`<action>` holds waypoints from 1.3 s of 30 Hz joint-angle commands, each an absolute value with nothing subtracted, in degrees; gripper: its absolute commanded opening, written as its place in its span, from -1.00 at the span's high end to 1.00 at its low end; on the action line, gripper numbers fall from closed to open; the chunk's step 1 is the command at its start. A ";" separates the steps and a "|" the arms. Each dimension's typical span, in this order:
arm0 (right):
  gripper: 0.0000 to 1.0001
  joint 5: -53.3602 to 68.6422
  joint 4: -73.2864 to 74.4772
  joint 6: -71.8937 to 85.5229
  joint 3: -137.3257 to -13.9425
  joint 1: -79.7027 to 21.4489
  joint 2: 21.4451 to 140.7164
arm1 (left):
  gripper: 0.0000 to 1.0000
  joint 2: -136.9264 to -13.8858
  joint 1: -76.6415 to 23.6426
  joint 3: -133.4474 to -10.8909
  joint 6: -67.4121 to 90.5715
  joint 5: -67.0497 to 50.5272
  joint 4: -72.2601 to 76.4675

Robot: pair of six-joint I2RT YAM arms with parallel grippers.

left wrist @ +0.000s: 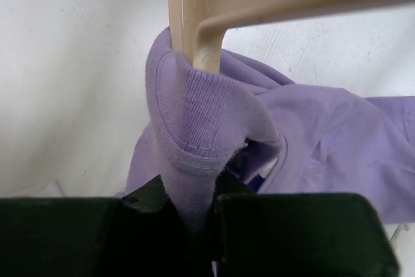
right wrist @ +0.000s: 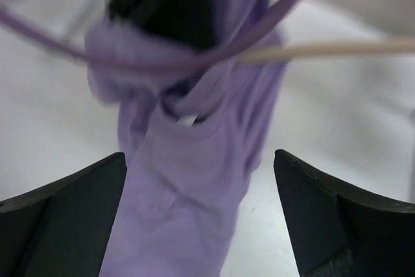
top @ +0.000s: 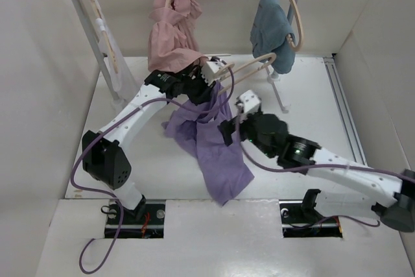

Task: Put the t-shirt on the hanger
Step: Place tshirt on hanger

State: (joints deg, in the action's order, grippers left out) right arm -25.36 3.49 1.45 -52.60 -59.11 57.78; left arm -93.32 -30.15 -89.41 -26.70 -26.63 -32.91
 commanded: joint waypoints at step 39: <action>0.03 19.87 10.26 0.62 -54.57 -10.80 79.80 | 1.00 -79.37 -27.25 -64.17 -26.64 -34.01 -31.39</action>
State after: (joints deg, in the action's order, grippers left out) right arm 13.96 6.70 3.25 -49.87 -9.87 78.02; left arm -82.37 -27.29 -67.09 -27.75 -30.63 -32.82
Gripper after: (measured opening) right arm 0.455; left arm 0.064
